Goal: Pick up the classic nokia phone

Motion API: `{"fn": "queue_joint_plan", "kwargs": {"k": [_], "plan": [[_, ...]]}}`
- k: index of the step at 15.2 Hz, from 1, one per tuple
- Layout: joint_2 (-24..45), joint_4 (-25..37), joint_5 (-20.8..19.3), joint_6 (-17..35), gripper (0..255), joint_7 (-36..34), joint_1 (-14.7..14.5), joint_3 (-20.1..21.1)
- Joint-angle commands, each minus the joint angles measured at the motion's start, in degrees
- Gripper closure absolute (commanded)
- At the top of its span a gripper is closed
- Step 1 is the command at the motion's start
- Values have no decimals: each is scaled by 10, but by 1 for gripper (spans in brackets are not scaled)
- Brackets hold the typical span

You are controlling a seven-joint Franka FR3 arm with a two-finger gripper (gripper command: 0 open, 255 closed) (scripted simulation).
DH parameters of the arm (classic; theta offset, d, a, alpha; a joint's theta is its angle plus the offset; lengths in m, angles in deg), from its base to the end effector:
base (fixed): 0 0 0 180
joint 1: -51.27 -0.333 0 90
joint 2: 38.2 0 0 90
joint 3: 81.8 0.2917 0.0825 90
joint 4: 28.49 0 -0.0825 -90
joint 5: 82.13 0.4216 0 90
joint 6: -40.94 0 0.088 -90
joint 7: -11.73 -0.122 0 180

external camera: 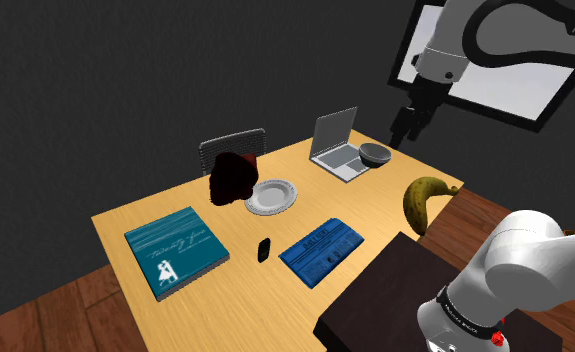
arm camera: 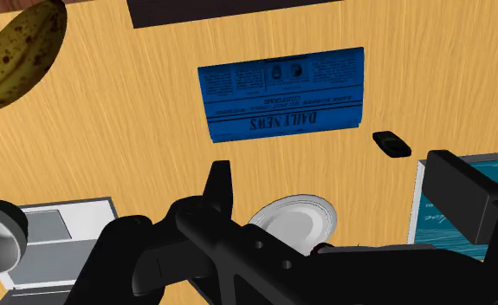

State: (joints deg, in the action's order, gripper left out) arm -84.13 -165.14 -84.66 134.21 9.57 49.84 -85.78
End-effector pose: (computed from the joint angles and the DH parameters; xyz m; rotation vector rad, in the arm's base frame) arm 0.3635 -0.0247 0.5535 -3.1334 0.0950 -0.0678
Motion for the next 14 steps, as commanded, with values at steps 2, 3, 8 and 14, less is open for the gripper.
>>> {"fn": "queue_joint_plan", "kwargs": {"k": [2, 3, 8, 14], "plan": [[8, -11, 4, 17, 0, -10, -2, 6], [16, -21, 9, 33, 0, -19, -4, 13], [71, -59, 29, 120, 0, -66, -14, 44], [166, -79, 47, 226, 0, -120, -25, 82]]}}
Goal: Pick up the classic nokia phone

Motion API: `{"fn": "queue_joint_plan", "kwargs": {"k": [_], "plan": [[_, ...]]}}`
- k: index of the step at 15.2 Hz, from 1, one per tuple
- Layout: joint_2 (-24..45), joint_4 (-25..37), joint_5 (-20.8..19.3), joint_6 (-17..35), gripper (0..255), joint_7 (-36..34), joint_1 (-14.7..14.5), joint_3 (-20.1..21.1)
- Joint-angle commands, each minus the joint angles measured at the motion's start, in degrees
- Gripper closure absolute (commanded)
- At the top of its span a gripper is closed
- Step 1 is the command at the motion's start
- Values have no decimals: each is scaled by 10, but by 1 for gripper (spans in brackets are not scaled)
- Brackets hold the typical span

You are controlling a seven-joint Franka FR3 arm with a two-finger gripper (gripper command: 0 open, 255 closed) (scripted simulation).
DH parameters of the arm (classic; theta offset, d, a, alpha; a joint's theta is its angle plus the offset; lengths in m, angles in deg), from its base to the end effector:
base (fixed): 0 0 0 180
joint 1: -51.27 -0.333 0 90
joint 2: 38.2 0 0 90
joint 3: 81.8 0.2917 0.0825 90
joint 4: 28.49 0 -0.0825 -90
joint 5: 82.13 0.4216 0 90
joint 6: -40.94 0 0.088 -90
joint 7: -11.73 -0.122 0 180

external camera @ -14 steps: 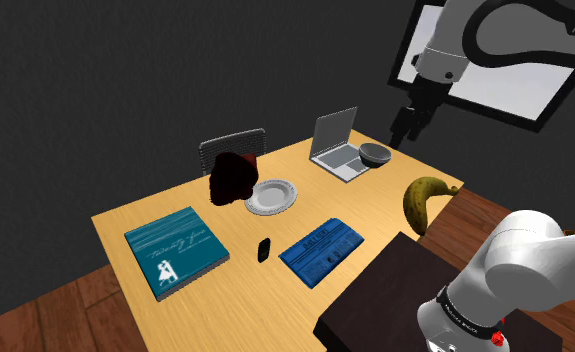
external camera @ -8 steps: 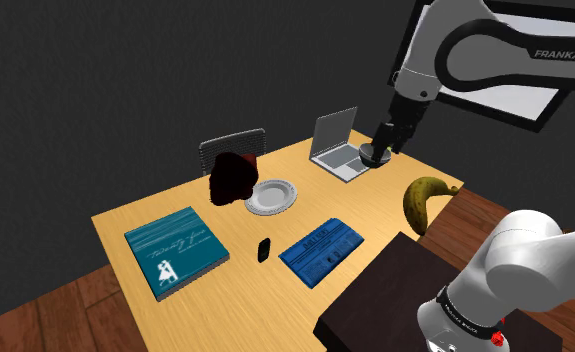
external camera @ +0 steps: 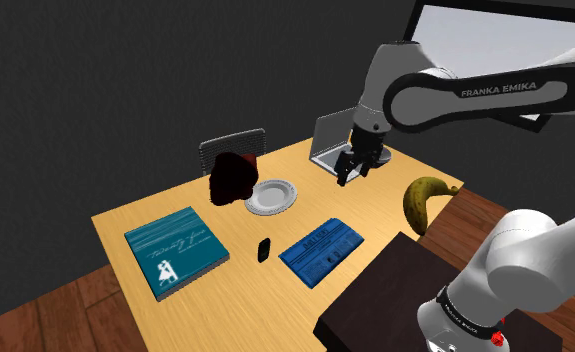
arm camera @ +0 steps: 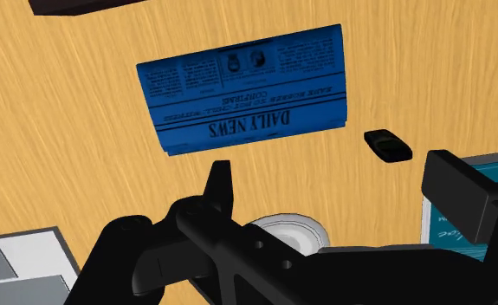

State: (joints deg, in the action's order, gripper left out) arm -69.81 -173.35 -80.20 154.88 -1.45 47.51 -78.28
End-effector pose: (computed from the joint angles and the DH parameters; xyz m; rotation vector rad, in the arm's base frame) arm 0.4233 0.0553 0.4127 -3.1347 0.1968 -0.0180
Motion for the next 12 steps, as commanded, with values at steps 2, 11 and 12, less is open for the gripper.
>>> {"fn": "queue_joint_plan", "kwargs": {"k": [2, 11, 12], "plan": [[60, 3, 7, 54, 0, -28, -5, 19], [254, 45, -2, 193, 0, -118, -14, 65], [277, 54, -6, 205, 0, -129, -16, 69]]}}
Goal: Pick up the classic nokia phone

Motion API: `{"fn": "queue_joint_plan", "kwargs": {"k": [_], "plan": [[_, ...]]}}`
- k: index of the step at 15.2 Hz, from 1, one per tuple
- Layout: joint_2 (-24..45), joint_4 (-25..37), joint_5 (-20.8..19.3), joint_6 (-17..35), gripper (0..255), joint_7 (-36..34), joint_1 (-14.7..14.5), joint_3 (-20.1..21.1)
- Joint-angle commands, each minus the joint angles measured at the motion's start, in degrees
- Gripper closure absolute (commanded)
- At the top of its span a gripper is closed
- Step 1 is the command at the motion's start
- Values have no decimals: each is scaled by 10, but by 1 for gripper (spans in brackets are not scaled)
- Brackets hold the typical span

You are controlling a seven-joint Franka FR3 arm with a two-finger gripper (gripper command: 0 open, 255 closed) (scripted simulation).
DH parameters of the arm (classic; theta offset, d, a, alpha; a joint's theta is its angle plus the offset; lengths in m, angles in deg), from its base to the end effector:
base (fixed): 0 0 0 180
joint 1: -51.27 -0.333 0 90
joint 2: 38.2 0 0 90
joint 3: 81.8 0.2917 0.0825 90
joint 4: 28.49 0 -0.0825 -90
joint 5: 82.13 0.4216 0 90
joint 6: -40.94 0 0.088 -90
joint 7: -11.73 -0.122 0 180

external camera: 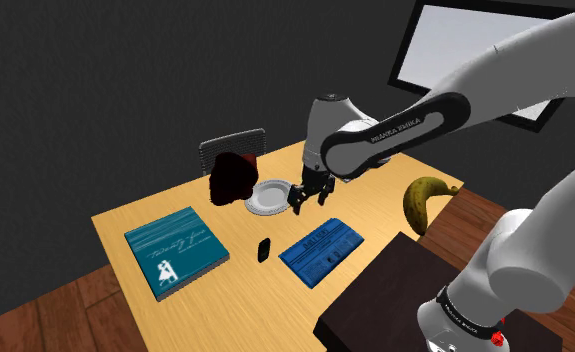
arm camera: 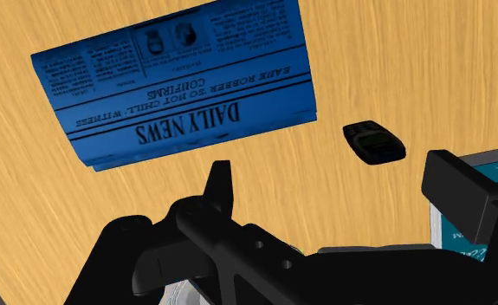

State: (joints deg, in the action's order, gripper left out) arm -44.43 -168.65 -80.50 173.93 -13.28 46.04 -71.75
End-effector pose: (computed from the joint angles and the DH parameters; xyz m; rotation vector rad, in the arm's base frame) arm 0.4798 0.1303 0.2746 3.1227 -0.2985 -0.0272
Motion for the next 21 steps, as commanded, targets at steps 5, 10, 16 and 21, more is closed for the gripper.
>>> {"fn": "queue_joint_plan", "kwargs": {"k": [5, 10, 16, 21], "plan": [[141, 62, -33, 68, 0, -68, -12, 13], [257, 135, -64, 102, 0, -121, -34, 7], [371, 221, -82, 123, 0, -159, -62, -7], [406, 229, -89, 149, 0, -164, -67, -14]]}}
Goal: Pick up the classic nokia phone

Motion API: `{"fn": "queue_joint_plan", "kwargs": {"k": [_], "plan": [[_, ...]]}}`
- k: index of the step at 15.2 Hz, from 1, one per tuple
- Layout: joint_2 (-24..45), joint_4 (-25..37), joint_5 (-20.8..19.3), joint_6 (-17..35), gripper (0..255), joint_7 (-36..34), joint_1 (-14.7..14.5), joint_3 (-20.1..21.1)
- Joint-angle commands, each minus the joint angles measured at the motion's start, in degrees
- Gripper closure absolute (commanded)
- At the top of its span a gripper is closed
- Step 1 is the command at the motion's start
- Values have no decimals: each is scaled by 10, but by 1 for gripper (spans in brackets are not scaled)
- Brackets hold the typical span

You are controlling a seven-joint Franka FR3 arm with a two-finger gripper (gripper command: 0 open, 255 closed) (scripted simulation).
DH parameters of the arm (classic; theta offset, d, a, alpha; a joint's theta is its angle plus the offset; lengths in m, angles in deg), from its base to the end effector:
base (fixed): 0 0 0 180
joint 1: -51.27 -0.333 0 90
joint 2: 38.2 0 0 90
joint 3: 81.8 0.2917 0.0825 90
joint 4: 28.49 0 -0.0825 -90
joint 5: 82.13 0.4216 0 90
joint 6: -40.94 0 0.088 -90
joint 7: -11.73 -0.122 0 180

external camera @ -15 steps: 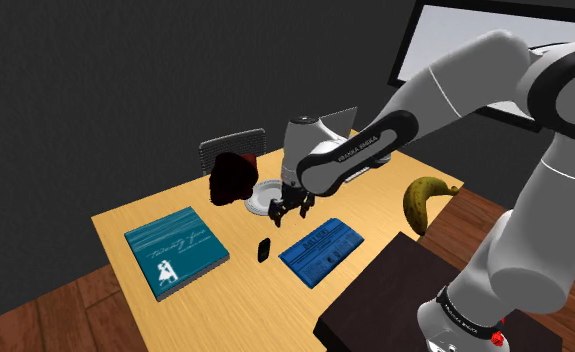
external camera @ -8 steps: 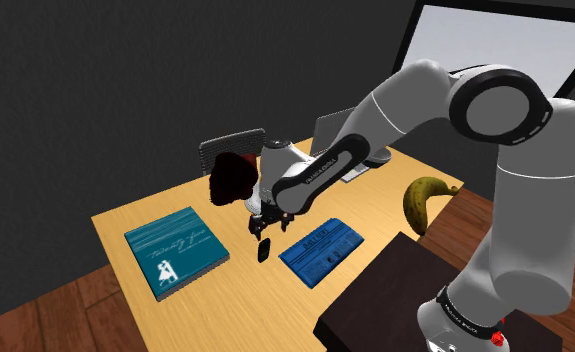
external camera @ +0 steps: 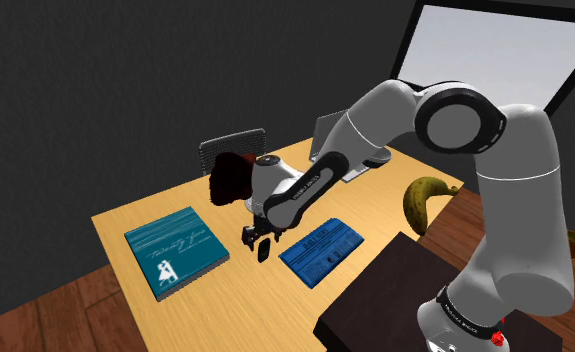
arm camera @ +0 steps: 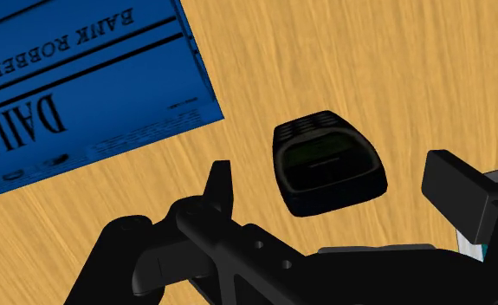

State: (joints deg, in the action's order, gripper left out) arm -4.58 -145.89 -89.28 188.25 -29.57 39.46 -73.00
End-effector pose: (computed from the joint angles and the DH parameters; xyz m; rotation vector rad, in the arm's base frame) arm 0.5479 0.2143 0.0781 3.1005 -0.4323 -0.0900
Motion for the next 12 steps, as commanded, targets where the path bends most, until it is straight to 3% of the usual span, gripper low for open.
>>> {"fn": "queue_joint_plan", "kwargs": {"k": [1, 3, 4, 12], "plan": [[14, 4, -3, 11, 0, -1, -2, -3], [18, 5, -3, 14, 0, -2, -2, -4], [20, 7, -4, 14, 255, -3, -3, -4], [21, 7, -4, 15, 255, -3, -4, -4]]}}
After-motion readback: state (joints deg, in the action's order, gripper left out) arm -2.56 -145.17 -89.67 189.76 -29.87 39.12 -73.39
